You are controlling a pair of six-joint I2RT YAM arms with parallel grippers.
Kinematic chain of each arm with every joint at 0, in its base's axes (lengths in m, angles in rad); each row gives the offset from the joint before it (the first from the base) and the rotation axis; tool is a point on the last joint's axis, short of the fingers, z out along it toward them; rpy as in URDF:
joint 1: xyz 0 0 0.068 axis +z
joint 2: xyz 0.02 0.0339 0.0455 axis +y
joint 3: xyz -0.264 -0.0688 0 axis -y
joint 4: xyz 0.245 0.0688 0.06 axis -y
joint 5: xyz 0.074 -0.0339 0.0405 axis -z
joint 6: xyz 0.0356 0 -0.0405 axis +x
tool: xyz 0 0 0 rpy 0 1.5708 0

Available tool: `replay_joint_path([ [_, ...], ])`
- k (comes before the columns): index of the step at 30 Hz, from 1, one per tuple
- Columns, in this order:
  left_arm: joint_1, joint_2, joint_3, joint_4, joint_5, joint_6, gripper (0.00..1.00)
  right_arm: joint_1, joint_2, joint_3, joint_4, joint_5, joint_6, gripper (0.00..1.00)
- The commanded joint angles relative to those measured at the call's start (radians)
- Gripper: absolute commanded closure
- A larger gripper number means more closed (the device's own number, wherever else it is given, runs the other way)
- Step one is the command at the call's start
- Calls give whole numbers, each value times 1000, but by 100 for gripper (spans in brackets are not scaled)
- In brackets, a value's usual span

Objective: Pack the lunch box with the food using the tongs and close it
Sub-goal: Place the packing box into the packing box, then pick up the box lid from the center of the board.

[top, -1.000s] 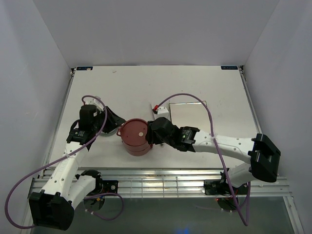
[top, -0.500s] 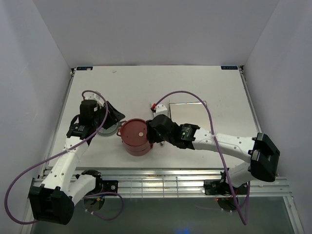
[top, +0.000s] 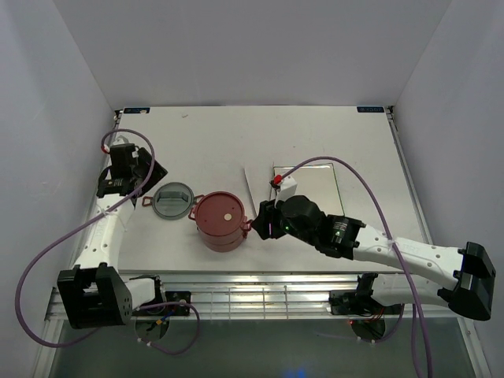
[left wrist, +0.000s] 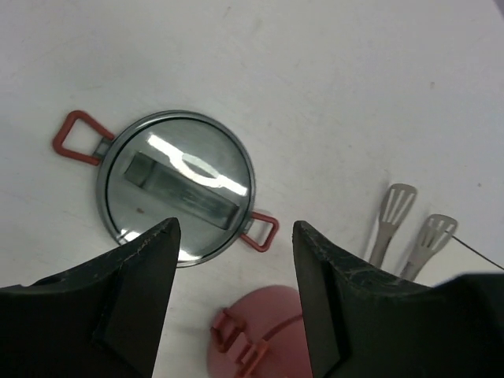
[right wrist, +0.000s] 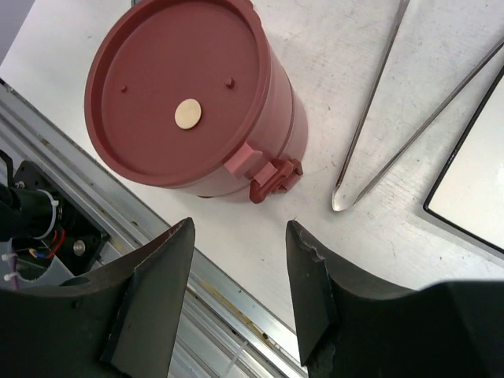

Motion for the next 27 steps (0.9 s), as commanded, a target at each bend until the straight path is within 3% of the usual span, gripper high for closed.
replay_joint_path([
  [1, 52, 30, -46, 1, -8, -12, 31, -1, -37, -39, 102, -32, -51, 44],
  [3, 78, 42, -77, 2, 91, -105, 38, -3, -49, -44, 102, -13, -62, 44],
  [6, 78, -2, -112, 9, 42, -209, 38, -3, -52, -35, 102, -41, -87, 43],
  [7, 80, -15, -120, -4, 14, -299, 46, -3, -55, -33, 105, -49, -94, 43],
  [10, 80, -50, -155, -22, -34, -464, 43, -3, -63, -46, 113, -61, -103, 43],
  [12, 77, -56, -154, -24, -46, -489, 41, -3, -72, -65, 125, -66, -111, 43],
  [13, 74, -56, -149, -33, -63, -503, 33, -3, -75, -73, 130, -66, -111, 43],
  [16, 74, -33, -143, -40, -84, -561, 25, -3, -87, -92, 136, -58, -119, 43],
  [23, 49, 200, -73, -87, -55, -601, 29, -3, -107, -96, 132, -20, -134, 43],
  [27, 20, 257, -53, -97, -81, -636, 32, -4, -115, -102, 127, 6, -140, 43],
])
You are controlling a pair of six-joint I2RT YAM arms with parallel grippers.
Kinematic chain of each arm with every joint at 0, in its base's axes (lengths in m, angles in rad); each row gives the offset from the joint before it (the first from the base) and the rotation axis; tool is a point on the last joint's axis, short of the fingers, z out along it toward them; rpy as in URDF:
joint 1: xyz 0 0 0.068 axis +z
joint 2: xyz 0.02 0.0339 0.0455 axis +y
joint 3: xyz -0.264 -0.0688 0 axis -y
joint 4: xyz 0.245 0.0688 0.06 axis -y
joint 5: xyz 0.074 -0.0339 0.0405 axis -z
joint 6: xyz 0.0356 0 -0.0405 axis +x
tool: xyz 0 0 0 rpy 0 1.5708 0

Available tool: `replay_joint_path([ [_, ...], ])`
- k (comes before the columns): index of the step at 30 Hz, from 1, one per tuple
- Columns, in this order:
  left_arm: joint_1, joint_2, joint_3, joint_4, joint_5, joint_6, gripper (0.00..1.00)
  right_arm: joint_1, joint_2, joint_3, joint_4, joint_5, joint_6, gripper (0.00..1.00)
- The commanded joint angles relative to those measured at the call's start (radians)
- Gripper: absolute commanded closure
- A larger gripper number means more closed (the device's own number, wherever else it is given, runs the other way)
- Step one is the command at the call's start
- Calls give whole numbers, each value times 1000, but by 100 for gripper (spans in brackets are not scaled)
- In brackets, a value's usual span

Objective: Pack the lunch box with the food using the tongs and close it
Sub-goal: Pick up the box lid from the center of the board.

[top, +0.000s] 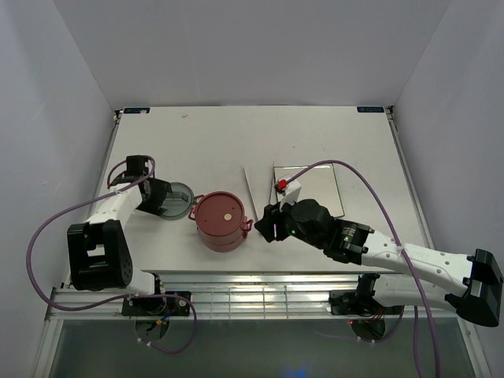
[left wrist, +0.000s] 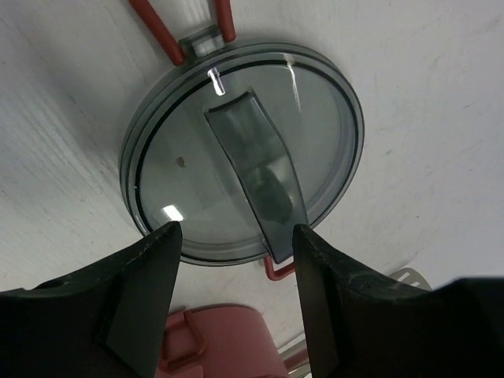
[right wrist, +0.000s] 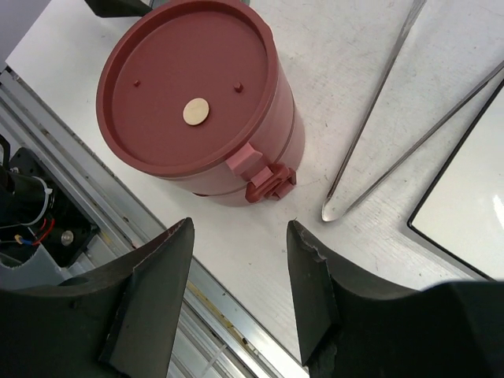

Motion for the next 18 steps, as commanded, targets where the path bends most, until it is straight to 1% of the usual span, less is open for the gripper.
replay_joint_path([
  [1, -36, 10, 60, -28, -43, -85, 32, -4, -21, -10, 41, 44, -24, 43],
  [5, -51, 71, 104, -23, -75, -95, 31, -4, -15, -13, 33, 52, -30, 43],
  [9, -58, 123, 131, -23, -72, -104, 32, -5, -7, -15, 26, 64, -39, 43],
  [11, -59, 155, 132, -32, -63, -108, 37, -7, -1, -10, 23, 70, -44, 43],
  [13, -58, 186, 147, -80, -80, -128, 41, -8, 2, -4, 14, 75, -45, 43],
  [16, -58, 203, 172, -141, -132, -148, 43, -10, -2, -1, 10, 78, -50, 43],
  [18, -58, 197, 169, -157, -141, -176, 51, -11, -6, -4, 10, 83, -52, 43],
])
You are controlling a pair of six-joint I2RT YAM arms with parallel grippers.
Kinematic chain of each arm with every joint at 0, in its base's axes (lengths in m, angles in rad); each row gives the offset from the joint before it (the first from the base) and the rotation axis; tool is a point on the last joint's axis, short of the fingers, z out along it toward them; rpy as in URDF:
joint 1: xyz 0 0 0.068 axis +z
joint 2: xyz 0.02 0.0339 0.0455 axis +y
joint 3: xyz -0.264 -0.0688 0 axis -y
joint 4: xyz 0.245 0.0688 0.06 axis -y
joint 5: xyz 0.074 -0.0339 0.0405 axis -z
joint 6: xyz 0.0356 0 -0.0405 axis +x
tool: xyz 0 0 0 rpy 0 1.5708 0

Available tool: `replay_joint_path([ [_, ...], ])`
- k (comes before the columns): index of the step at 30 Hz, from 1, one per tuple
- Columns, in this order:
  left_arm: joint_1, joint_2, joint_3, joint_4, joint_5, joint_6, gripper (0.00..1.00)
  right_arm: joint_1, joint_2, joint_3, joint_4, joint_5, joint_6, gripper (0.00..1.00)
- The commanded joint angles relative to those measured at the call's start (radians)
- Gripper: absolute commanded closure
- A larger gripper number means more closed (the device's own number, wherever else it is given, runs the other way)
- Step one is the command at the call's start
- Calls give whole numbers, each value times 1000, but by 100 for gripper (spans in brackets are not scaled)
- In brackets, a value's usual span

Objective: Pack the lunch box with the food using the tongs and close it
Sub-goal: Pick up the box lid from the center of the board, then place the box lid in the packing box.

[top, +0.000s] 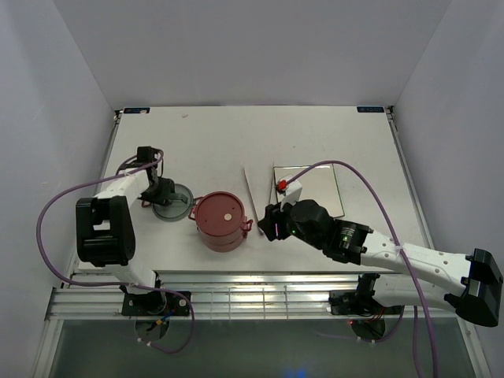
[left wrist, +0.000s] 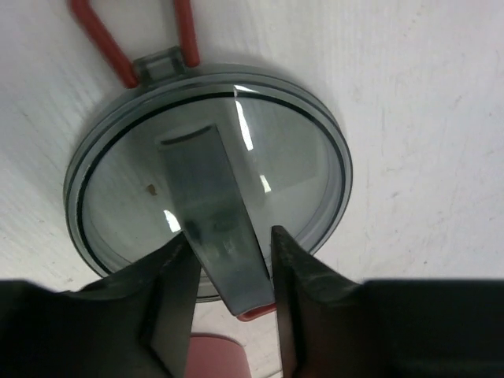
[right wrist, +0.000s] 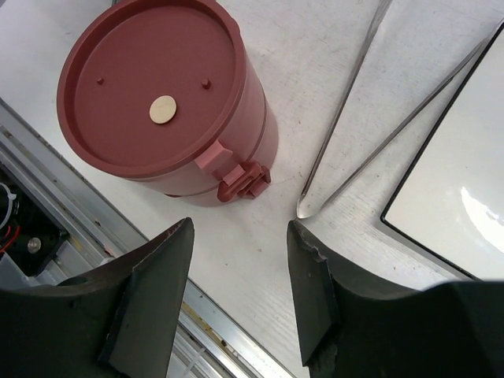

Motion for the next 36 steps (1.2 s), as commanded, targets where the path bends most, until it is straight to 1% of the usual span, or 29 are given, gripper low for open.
replay_joint_path([
  [1, -3, -16, 15, -85, -84, -105, 56, -5, -8, 11, 13, 34, -23, 43],
  [2, -3, -36, 15, -90, -87, -117, 69, -6, -7, 13, 10, 37, -23, 43],
  [4, -5, -60, 27, -99, -110, -125, 77, -5, -7, 17, -6, 40, -24, 43],
  [5, -3, -85, 41, -122, -120, -126, 85, -6, -8, 18, -10, 41, -25, 43],
  [6, -5, -94, 59, -140, -129, -127, 89, -6, -10, 19, -18, 43, -25, 43],
  [8, -5, -111, 141, -208, -153, -122, 97, -8, -16, 28, -30, 46, -26, 43],
  [9, -3, -126, 170, -231, -155, -111, 100, -8, -25, 31, -33, 45, -25, 43],
  [10, -5, -134, 226, -255, -156, -111, 100, -8, -30, 33, -35, 45, -26, 43],
  [14, -8, -195, 322, -389, -156, -113, 100, -8, -39, 48, -44, 51, -32, 43],
  [16, -24, -269, 322, -398, -150, -114, 100, -9, -31, 51, -47, 57, -34, 43],
  [20, -135, -387, 290, -401, -124, -151, 100, -12, -11, 65, -69, 40, -25, 43],
  [22, -211, -416, 291, -412, -120, -177, 100, -11, -11, 68, -73, 25, -21, 43],
  [23, -244, -439, 290, -418, -123, -220, 100, -11, -14, 67, -75, 23, -20, 43],
  [24, -305, -447, 285, -426, -114, -247, 100, -11, -20, 62, -75, 23, -18, 43],
  [26, -351, -453, 288, -440, -97, -274, 100, -11, -24, 60, -85, 32, -18, 43],
  [27, -377, -455, 293, -449, -94, -319, 100, -12, -28, 60, -90, 34, -17, 43],
  [28, -435, -456, 296, -450, -103, -332, 100, -12, -31, 54, -92, 34, -17, 43],
  [29, -458, -453, 302, -475, -110, -344, 100, -12, -33, 53, -90, 34, -17, 43],
  [30, -481, -449, 307, -492, -126, -393, 100, -14, -34, 51, -92, 32, -17, 43],
  [31, -529, -444, 305, -504, -144, -413, 100, -14, -36, 51, -96, 32, -14, 43],
  [33, -566, -429, 290, -541, -150, -477, 100, -14, -42, 50, -99, 29, -6, 43],
  [36, -627, -412, 261, -543, -135, -525, 100, -14, -47, 45, -101, 23, -1, 43],
])
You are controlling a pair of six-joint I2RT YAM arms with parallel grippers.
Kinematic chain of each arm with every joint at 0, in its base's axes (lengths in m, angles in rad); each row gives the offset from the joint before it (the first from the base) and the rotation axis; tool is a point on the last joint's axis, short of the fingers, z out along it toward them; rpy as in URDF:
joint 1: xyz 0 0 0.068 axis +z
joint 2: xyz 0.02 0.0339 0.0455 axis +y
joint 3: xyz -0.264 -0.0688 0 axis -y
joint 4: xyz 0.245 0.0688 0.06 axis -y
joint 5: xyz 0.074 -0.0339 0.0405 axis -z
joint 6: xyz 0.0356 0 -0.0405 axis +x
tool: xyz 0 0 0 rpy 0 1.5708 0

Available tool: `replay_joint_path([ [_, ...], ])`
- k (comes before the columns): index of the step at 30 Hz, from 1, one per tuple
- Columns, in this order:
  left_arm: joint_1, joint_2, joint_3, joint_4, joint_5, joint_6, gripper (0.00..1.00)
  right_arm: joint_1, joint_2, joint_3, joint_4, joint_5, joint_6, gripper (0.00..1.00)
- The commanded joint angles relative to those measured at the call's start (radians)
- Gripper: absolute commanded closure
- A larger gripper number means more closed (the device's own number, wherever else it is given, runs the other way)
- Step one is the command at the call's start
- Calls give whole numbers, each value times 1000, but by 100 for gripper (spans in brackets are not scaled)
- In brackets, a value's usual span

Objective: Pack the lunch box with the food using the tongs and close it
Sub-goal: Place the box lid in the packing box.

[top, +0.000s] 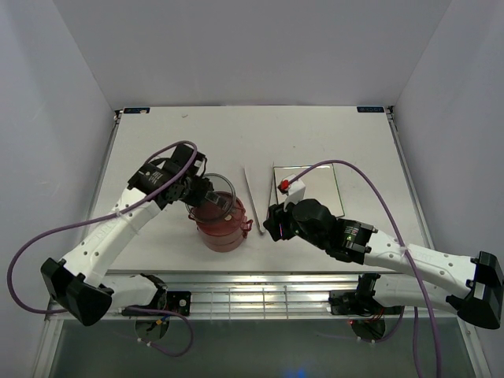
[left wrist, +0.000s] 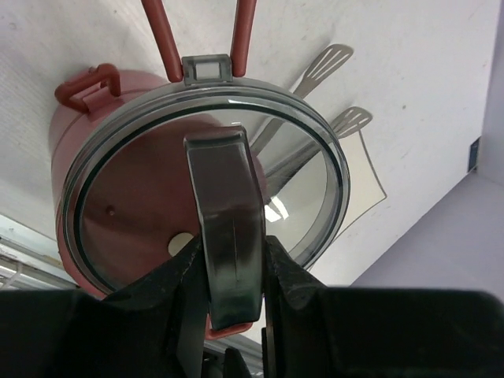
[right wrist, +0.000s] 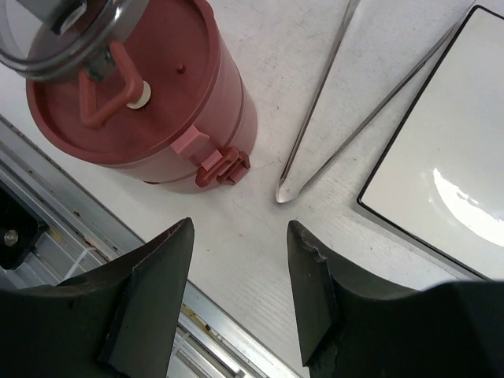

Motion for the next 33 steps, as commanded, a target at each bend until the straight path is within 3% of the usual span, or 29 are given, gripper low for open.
replay_joint_path([
  [1, -67, 23, -14, -74, -6, -229, 100, -5, -28, 21, -9, -2, 13, 43],
  [9, -164, 71, -6, -138, -10, -368, 100, -5, -34, 23, -17, 4, 7, 43],
  [17, -178, 88, -13, -141, -23, -393, 88, -5, -28, 66, -35, -10, -19, 42],
  [18, -176, 97, -8, -141, -26, -386, 29, -5, -31, 67, -34, -9, -24, 41],
  [19, -176, 105, 9, -141, -30, -378, 2, -5, -32, 74, -32, -7, -36, 41],
  [29, -178, 96, 29, -153, -24, -378, 2, -5, 4, 117, -34, -30, -62, 41],
  [33, -178, 47, 116, -170, -122, -376, 2, -5, 15, 173, -32, -78, -137, 41],
])
